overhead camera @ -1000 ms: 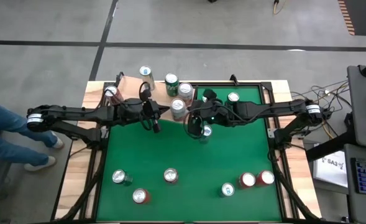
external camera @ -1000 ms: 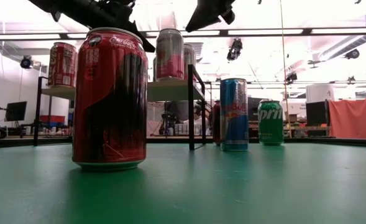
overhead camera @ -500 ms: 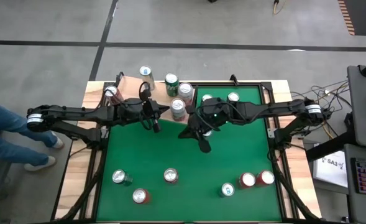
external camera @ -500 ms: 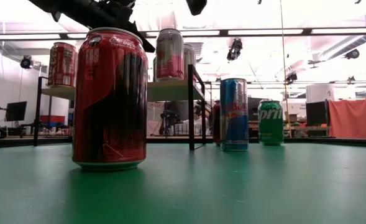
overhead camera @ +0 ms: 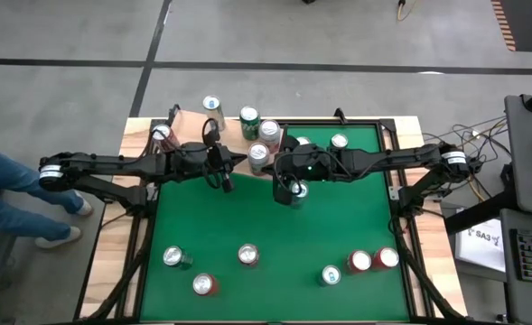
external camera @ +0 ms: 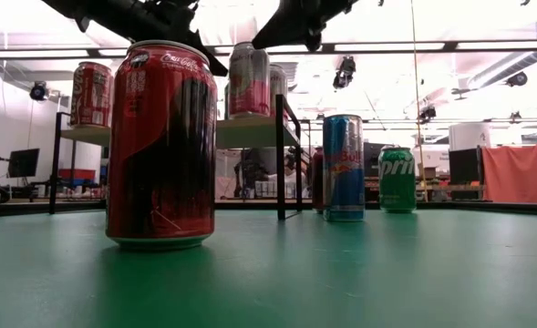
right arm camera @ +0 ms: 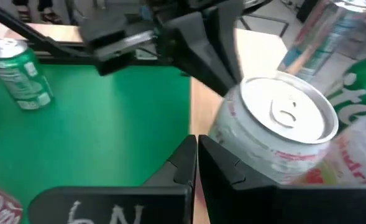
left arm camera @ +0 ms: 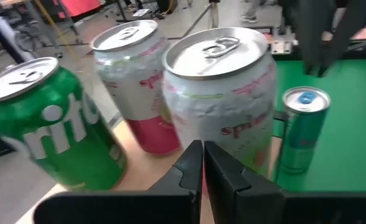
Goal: Place canned beverage on shelf
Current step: Put the pink/white soda can on the shelf aligned with the other pink/white soda can
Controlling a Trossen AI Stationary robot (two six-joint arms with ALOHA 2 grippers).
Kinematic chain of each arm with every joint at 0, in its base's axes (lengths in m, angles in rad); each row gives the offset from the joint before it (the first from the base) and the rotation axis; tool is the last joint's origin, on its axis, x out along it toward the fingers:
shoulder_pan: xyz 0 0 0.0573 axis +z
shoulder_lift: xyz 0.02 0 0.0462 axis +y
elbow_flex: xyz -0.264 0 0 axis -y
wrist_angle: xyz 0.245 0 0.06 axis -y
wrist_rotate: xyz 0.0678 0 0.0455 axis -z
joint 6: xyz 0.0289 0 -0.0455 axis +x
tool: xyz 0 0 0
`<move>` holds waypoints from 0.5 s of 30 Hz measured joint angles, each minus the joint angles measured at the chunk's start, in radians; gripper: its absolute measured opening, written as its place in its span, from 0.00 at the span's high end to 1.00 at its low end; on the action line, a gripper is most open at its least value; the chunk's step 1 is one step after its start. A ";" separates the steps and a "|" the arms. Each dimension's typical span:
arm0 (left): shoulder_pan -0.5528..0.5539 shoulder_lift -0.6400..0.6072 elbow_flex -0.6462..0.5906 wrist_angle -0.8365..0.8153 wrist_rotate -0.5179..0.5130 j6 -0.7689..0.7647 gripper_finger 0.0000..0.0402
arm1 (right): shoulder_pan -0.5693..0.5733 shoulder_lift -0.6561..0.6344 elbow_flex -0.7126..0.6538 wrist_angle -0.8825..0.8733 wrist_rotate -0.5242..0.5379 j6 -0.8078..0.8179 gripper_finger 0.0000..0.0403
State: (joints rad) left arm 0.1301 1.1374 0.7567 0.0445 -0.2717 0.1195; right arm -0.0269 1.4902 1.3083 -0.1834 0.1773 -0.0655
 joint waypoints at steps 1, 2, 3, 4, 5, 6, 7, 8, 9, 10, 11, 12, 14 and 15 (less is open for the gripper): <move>-0.002 0.000 0.000 0.000 0.012 -0.002 1.00 | 0.000 0.000 0.000 0.000 0.023 0.000 0.98; -0.005 0.000 0.000 0.001 0.024 -0.003 1.00 | 0.000 0.000 0.000 0.001 0.043 0.000 0.98; -0.009 0.000 0.000 0.002 0.028 -0.008 1.00 | 0.000 0.000 0.000 0.000 0.058 -0.001 0.98; -0.013 0.000 0.000 0.003 0.028 -0.011 1.00 | 0.000 0.000 0.000 -0.002 0.066 -0.002 0.98; -0.016 0.000 0.000 0.005 0.028 -0.016 1.00 | 0.000 0.000 0.000 -0.006 0.073 -0.006 0.98; -0.019 0.000 0.000 0.005 0.028 -0.017 1.00 | 0.000 0.000 0.000 -0.011 0.079 -0.008 0.98; -0.024 0.000 0.000 0.006 0.028 -0.017 1.00 | 0.000 0.000 0.000 -0.015 0.085 -0.009 0.98; -0.028 0.000 0.000 0.006 0.028 -0.017 1.00 | 0.000 -0.001 0.000 -0.023 0.087 -0.010 0.98; -0.032 0.000 0.000 0.007 0.028 -0.017 1.00 | 0.000 -0.002 0.000 -0.031 0.089 -0.010 0.98; -0.036 0.000 0.000 0.008 0.028 -0.017 1.00 | 0.000 -0.002 0.000 -0.036 0.096 -0.011 0.98; -0.039 0.000 0.000 0.008 0.028 -0.017 1.00 | 0.000 -0.003 0.002 -0.044 0.108 -0.011 0.98; -0.041 0.000 0.000 0.009 0.028 -0.017 1.00 | 0.000 -0.004 0.005 -0.063 0.119 -0.011 0.98; -0.044 0.000 0.000 0.008 0.029 -0.017 1.00 | 0.000 -0.006 0.012 -0.089 0.128 -0.012 0.98; -0.044 0.000 0.000 0.008 0.028 -0.017 1.00 | 0.000 -0.008 0.017 -0.098 0.131 -0.013 0.98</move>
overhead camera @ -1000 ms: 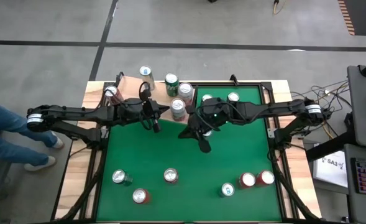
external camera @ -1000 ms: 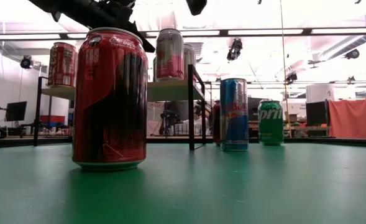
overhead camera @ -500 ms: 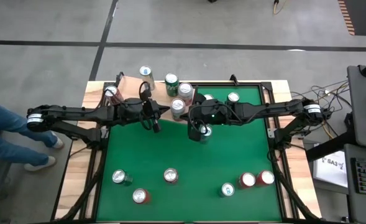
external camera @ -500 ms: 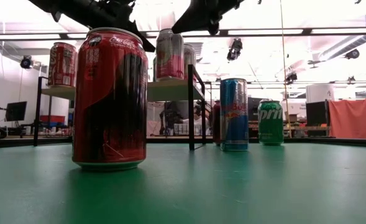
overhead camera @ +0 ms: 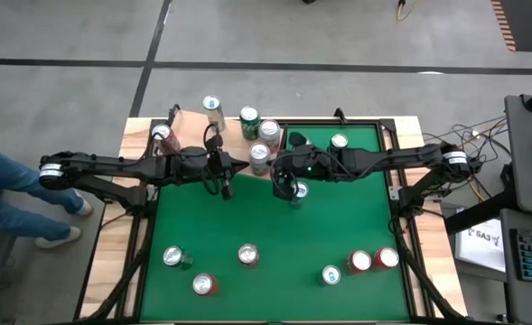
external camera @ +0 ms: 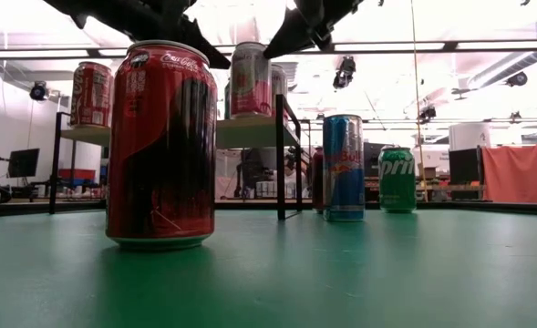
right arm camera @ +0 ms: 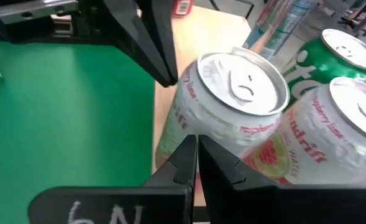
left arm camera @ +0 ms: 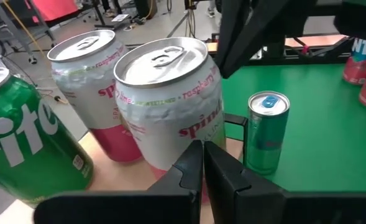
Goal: Place canned beverage on shelf
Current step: Put the pink/white soda can on the shelf aligned with the other pink/white soda can
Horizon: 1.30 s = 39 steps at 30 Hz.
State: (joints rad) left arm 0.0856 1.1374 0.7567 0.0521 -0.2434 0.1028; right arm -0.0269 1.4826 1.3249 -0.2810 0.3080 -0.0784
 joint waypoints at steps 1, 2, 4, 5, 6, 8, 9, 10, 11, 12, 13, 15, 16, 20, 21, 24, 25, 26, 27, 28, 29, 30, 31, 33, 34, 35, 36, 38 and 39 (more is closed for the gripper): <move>0.000 0.000 0.000 0.000 -0.001 0.000 1.00 | 0.000 -0.001 0.005 -0.014 0.000 0.000 0.98; 0.000 0.000 0.000 -0.001 -0.006 0.000 1.00 | 0.000 -0.002 0.010 -0.023 0.000 0.002 0.98; 0.000 0.000 0.000 -0.007 -0.030 0.005 1.00 | 0.002 -0.003 0.028 -0.037 0.000 0.003 0.98; 0.000 0.000 0.000 -0.011 -0.048 0.009 1.00 | 0.005 -0.003 0.036 -0.049 0.000 0.003 0.98; 0.000 0.000 0.000 -0.014 -0.070 0.014 1.00 | 0.007 -0.004 0.046 -0.060 0.000 0.003 0.98; 0.000 0.000 0.000 -0.027 -0.130 0.028 1.00 | 0.009 -0.004 0.066 -0.078 0.000 0.001 0.98; 0.000 0.000 0.000 -0.030 -0.162 0.034 1.00 | 0.010 -0.004 0.073 -0.087 0.000 0.001 0.98; 0.000 0.001 0.000 -0.033 -0.193 0.039 1.00 | 0.010 -0.004 0.081 -0.091 0.000 0.001 0.98; 0.001 0.004 0.000 -0.034 -0.219 0.045 1.00 | 0.009 -0.004 0.086 -0.090 0.000 0.000 0.98; 0.002 0.008 0.000 -0.031 -0.237 0.052 1.00 | 0.009 -0.004 0.091 -0.089 0.000 -0.005 0.98; 0.003 0.014 0.000 -0.025 -0.245 0.060 1.00 | 0.009 -0.004 0.096 -0.090 0.000 -0.013 0.98; 0.004 0.030 0.000 -0.005 -0.245 0.071 1.00 | 0.009 -0.004 0.104 -0.090 0.008 -0.028 0.98; 0.004 0.039 0.000 0.008 -0.245 0.071 1.00 | 0.009 -0.004 0.109 -0.090 0.009 -0.039 0.98; 0.003 0.081 0.000 0.020 -0.244 0.071 1.00 | 0.007 -0.004 0.131 -0.079 0.009 -0.066 0.98; 0.003 0.090 0.000 0.020 -0.244 0.071 1.00 | 0.005 -0.004 0.137 -0.077 0.009 -0.071 0.98; 0.003 0.115 0.002 0.048 -0.244 0.069 1.00 | -0.001 -0.004 0.147 -0.068 0.009 -0.076 0.98; 0.003 0.122 0.002 0.056 -0.245 0.069 1.00 | -0.005 -0.004 0.147 -0.061 0.009 -0.077 0.98; 0.003 0.129 0.002 0.063 -0.245 0.069 1.00 | -0.007 -0.004 0.147 -0.051 0.009 -0.077 0.98; 0.003 0.135 0.002 0.074 -0.245 0.069 1.00 | -0.012 -0.003 0.147 -0.039 0.009 -0.077 0.98; 0.003 0.138 0.002 0.081 -0.245 0.068 1.00 | -0.016 -0.001 0.147 -0.029 0.009 -0.078 0.98; 0.003 0.140 0.002 0.084 -0.244 0.068 1.00 | -0.020 0.002 0.146 -0.020 0.009 -0.078 0.98; 0.003 0.143 0.002 0.090 -0.244 0.068 1.00 | -0.025 0.004 0.146 -0.015 0.009 -0.078 0.98; 0.003 0.145 0.002 0.098 -0.244 0.068 1.00 | -0.030 0.007 0.146 -0.016 0.009 -0.078 0.98; 0.003 0.148 0.002 0.109 -0.244 0.068 1.00 | -0.039 0.018 0.146 -0.016 0.009 -0.069 0.98; 0.003 0.151 0.002 0.117 -0.244 0.068 1.00 | -0.044 0.022 0.146 -0.020 0.009 -0.063 0.98; 0.003 0.154 0.002 0.128 -0.244 0.068 1.00 | -0.046 0.025 0.145 -0.026 0.009 -0.059 0.98; 0.003 0.157 0.002 0.136 -0.244 0.066 1.00 | -0.047 0.029 0.144 -0.028 0.010 -0.054 0.98; 0.003 0.160 0.002 0.141 -0.244 0.067 1.00 | -0.047 0.033 0.144 -0.028 0.010 -0.053 0.98; 0.003 0.160 0.002 0.142 -0.244 0.067 1.00 | -0.046 0.035 0.144 -0.029 0.010 -0.053 0.98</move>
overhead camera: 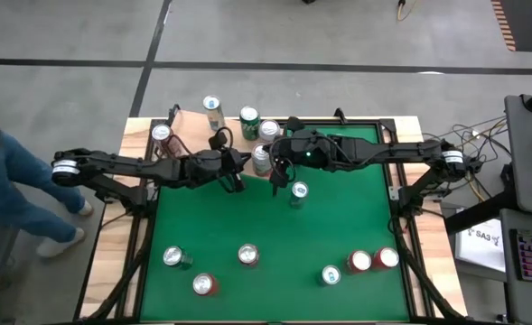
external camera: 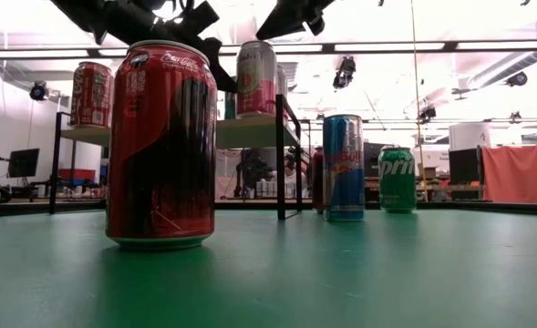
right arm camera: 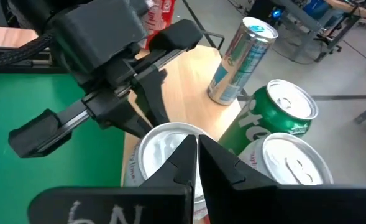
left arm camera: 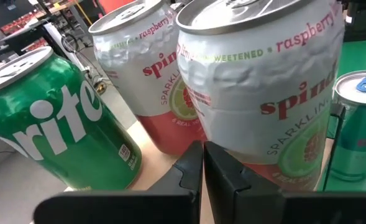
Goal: Place canned beverage on shelf
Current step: Put the pink/white soda can on the shelf aligned with the other pink/white soda can
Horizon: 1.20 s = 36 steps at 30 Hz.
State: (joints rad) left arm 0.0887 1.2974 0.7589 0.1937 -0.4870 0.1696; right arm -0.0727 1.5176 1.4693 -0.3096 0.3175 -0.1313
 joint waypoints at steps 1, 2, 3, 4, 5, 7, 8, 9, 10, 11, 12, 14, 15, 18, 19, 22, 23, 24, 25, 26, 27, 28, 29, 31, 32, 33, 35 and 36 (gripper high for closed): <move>0.000 0.001 0.000 0.001 0.000 0.000 1.00 | 0.000 0.001 0.000 0.000 -0.001 0.000 0.98; 0.000 0.001 0.000 0.001 0.000 0.000 1.00 | 0.000 0.002 0.000 -0.002 -0.001 0.000 0.98; 0.000 0.001 0.000 0.001 0.000 -0.003 1.00 | 0.000 0.002 0.000 -0.003 -0.001 0.000 0.98; 0.000 0.001 0.000 0.001 0.000 -0.004 1.00 | 0.000 0.002 0.000 -0.001 -0.001 0.000 0.98; 0.000 0.001 0.000 0.001 0.000 -0.006 1.00 | 0.000 0.002 0.000 0.000 -0.001 0.000 0.98; 0.000 0.000 0.000 0.001 0.000 -0.006 1.00 | 0.000 0.002 0.001 0.000 0.013 0.000 0.98; 0.000 -0.001 0.000 0.001 0.000 -0.006 1.00 | 0.000 0.002 0.004 -0.002 0.037 0.000 0.98; 0.000 -0.003 0.000 0.000 0.000 -0.006 1.00 | 0.000 0.002 0.008 -0.002 0.073 -0.003 0.98; 0.000 -0.007 0.000 0.000 0.000 -0.006 1.00 | 0.000 0.002 0.012 -0.002 0.110 -0.010 0.98; 0.000 -0.014 0.000 -0.002 0.000 -0.006 1.00 | -0.004 0.002 0.017 0.000 0.147 -0.015 0.98; 0.000 -0.022 0.000 -0.003 0.000 -0.004 1.00 | -0.008 0.002 0.022 0.000 0.175 -0.018 0.98; 0.000 -0.044 0.000 -0.012 0.000 0.002 1.00 | -0.026 0.002 0.033 -0.008 0.205 -0.014 0.98; 0.000 -0.056 0.000 -0.019 0.000 0.004 1.00 | -0.037 0.002 0.038 -0.011 0.206 -0.012 0.98; 0.000 -0.103 0.000 -0.041 0.000 0.009 1.00 | -0.075 0.002 0.043 -0.015 0.201 -0.017 0.98; 0.000 -0.119 0.000 -0.050 0.000 0.014 1.00 | -0.088 0.002 0.043 -0.015 0.194 -0.019 0.98; 0.000 -0.161 0.000 -0.076 0.000 0.025 1.00 | -0.133 0.002 0.042 -0.025 0.108 -0.011 0.98; 0.000 -0.174 0.000 -0.085 0.000 0.029 1.00 | -0.145 0.002 0.042 -0.030 0.072 0.000 0.98; 0.000 -0.185 0.000 -0.091 0.000 0.030 1.00 | -0.157 0.002 0.041 -0.030 0.043 0.009 0.98; 0.000 -0.193 0.000 -0.090 0.000 0.031 1.00 | -0.167 0.002 0.038 -0.030 0.022 0.016 0.98; 0.000 -0.201 0.000 -0.093 0.000 0.031 1.00 | -0.173 0.002 0.035 -0.032 0.017 0.023 0.98; 0.000 -0.207 0.000 -0.099 0.000 0.031 1.00 | -0.176 0.002 0.033 -0.033 0.015 0.027 0.98; 0.000 -0.211 0.000 -0.099 0.000 0.031 1.00 | -0.178 0.002 0.030 -0.036 0.015 0.026 0.98; 0.000 -0.214 0.000 -0.100 0.000 0.031 1.00 | -0.178 0.002 0.027 -0.038 0.014 0.027 0.98; 0.000 -0.216 0.000 -0.100 0.000 0.031 1.00 | -0.177 0.002 0.020 -0.036 0.012 0.027 0.98; 0.000 -0.217 0.000 -0.101 0.000 0.031 1.00 | -0.177 0.002 0.015 -0.036 0.012 0.027 0.98; 0.000 -0.217 0.000 -0.101 0.000 0.031 1.00 | -0.177 0.002 0.009 -0.035 0.012 0.027 0.98; 0.000 -0.215 0.000 -0.102 0.000 0.031 1.00 | -0.177 0.002 -0.004 -0.033 0.013 0.032 0.98; 0.000 -0.215 0.000 -0.105 0.000 0.031 1.00 | -0.177 0.002 -0.010 -0.033 0.014 0.035 0.98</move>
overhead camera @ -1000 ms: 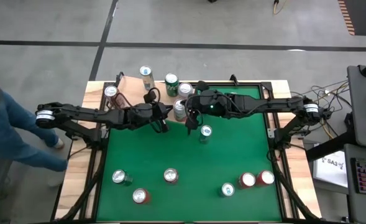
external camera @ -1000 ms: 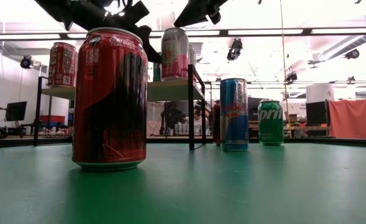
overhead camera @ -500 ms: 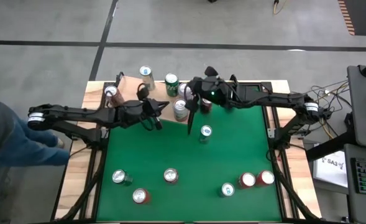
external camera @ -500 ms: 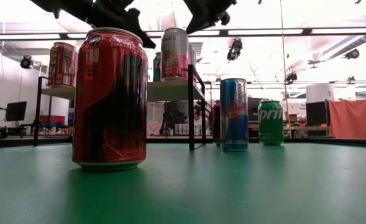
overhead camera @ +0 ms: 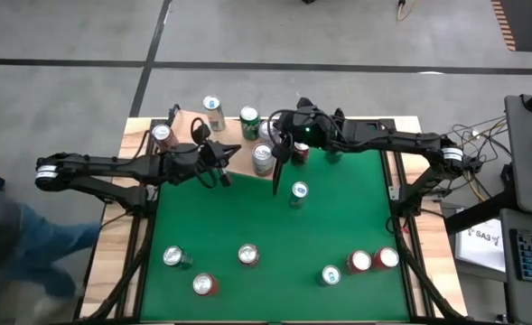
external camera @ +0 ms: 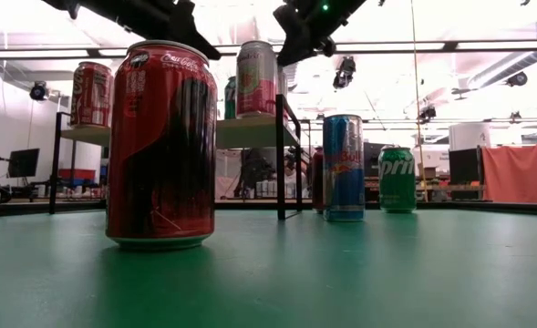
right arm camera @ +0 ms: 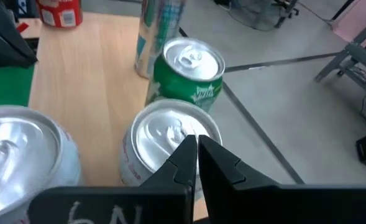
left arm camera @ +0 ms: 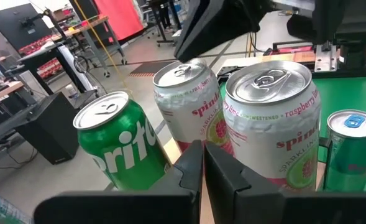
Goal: Place canned beverage on shelf
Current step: Put the pink/white soda can on the shelf aligned with the other pink/white soda can
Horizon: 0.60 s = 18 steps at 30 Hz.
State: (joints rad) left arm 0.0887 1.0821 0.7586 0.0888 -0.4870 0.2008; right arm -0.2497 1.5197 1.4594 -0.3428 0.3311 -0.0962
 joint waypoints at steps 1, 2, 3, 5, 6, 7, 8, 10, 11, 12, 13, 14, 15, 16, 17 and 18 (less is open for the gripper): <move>0.000 0.000 0.000 -0.003 0.000 0.000 1.00 | 0.000 0.000 -0.005 0.001 0.001 0.004 0.98; 0.000 0.000 0.000 -0.003 0.000 0.000 1.00 | 0.000 0.000 -0.007 0.003 0.001 0.008 0.98; 0.000 0.000 0.000 -0.003 0.000 0.000 1.00 | 0.000 0.000 -0.008 0.001 0.001 0.011 0.98; 0.000 0.000 0.000 -0.003 0.000 0.000 1.00 | 0.000 0.000 -0.008 0.000 0.002 0.020 0.98; 0.000 0.000 0.000 -0.003 0.000 0.000 1.00 | 0.000 0.000 -0.008 -0.003 0.002 0.025 0.98; 0.000 0.000 0.000 -0.003 0.000 0.000 1.00 | 0.000 0.000 -0.008 -0.004 0.002 0.027 0.98; 0.000 0.000 -0.001 -0.003 0.000 0.000 1.00 | 0.001 0.000 -0.008 -0.005 0.002 0.033 0.98; 0.000 0.000 -0.001 -0.002 0.000 0.000 1.00 | 0.002 0.000 -0.008 -0.007 0.002 0.046 0.98; 0.000 0.000 -0.001 -0.003 0.000 0.000 1.00 | 0.003 0.000 -0.008 -0.008 0.002 0.051 0.98; 0.000 0.000 -0.001 -0.003 0.000 0.000 1.00 | 0.004 0.000 -0.008 -0.009 0.002 0.057 0.98; 0.000 0.000 -0.001 -0.003 0.000 0.000 1.00 | 0.006 0.000 -0.008 -0.010 0.003 0.065 0.98; 0.000 0.000 -0.001 -0.002 0.000 0.000 1.00 | 0.007 0.000 -0.008 -0.011 0.003 0.071 0.98; 0.000 0.000 -0.001 -0.002 0.000 0.000 1.00 | 0.011 0.000 -0.008 -0.011 0.004 0.072 0.98; 0.000 0.000 -0.001 -0.002 0.000 0.000 1.00 | 0.014 0.000 -0.008 -0.012 0.005 0.073 0.98; 0.000 0.000 -0.001 -0.002 0.000 0.000 1.00 | 0.018 0.000 -0.008 -0.012 0.005 0.073 0.98; 0.000 0.001 -0.002 -0.002 0.000 0.000 1.00 | 0.023 0.000 -0.008 -0.012 0.005 0.073 0.98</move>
State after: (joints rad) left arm 0.0887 1.0828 0.7570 0.0864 -0.4870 0.2008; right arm -0.2270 1.5200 1.4517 -0.3546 0.3363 -0.0231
